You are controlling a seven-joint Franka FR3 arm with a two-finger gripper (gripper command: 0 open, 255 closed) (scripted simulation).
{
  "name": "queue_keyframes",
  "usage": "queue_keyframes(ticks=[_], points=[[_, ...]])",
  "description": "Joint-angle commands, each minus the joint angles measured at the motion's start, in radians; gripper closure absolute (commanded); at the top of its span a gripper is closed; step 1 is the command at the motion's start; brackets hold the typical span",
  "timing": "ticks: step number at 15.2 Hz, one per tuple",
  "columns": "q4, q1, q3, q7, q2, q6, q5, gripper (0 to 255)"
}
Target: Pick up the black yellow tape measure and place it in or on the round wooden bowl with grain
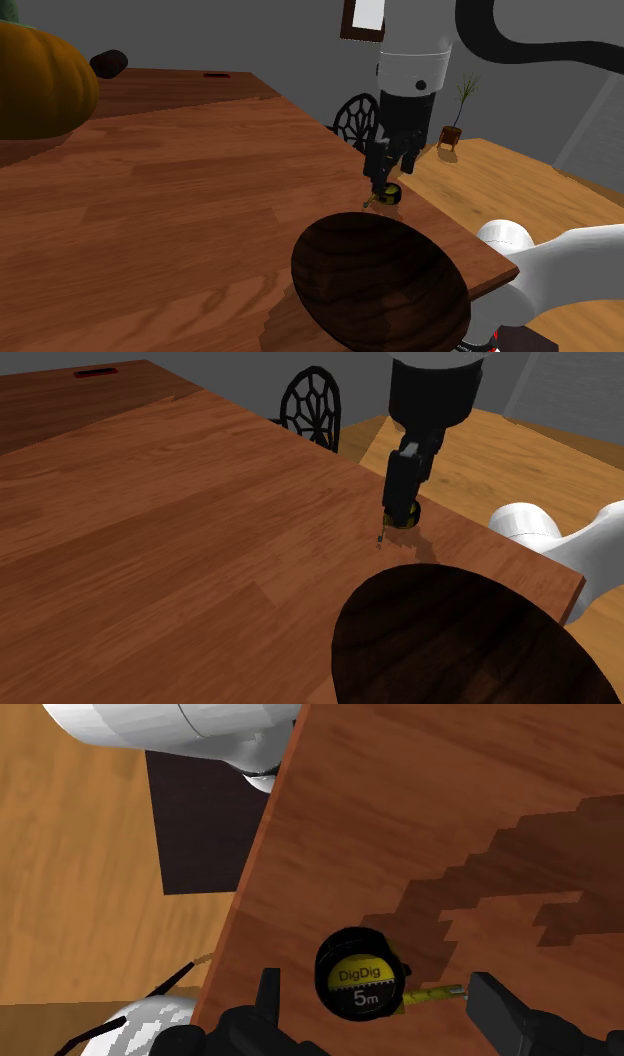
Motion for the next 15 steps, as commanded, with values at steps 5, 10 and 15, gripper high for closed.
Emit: queue_keyframes(ticks=[5,10,15], points=[[-0.082,0.008,0.001,-0.004,-0.036,0.046,0.007,0],[-0.082,0.008,0.001,-0.004,-0.036,0.046,0.007,0],[-0.082,0.008,0.001,-0.004,-0.036,0.046,0.007,255]])
